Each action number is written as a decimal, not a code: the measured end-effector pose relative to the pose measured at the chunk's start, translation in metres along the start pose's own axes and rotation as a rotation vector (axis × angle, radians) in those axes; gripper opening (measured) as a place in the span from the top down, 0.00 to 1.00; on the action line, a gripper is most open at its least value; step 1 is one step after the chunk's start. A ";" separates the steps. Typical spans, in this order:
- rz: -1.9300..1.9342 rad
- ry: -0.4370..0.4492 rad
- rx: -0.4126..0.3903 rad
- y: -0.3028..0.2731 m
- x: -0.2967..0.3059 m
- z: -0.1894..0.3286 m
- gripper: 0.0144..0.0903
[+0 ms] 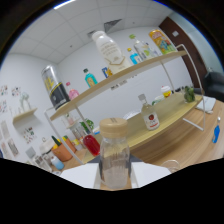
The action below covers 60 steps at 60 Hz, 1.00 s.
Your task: Make me a cup of Mount Fuji.
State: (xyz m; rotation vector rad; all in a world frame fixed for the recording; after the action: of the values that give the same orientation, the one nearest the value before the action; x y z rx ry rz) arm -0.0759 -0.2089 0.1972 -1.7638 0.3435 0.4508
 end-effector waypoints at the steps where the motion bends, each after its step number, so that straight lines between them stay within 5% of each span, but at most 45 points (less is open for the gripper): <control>1: -0.051 0.009 -0.006 0.005 0.001 0.002 0.66; 17: -0.412 0.058 -0.133 0.094 0.023 0.037 0.66; 51: -0.463 0.086 -0.161 0.136 0.041 0.017 0.61; 57: -0.430 0.055 -0.203 0.141 0.036 0.009 0.47; 60: -0.405 0.039 -0.231 0.139 0.034 0.004 0.22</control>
State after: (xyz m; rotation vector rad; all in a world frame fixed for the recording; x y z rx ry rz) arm -0.1099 -0.2375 0.0610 -2.0082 -0.0461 0.1687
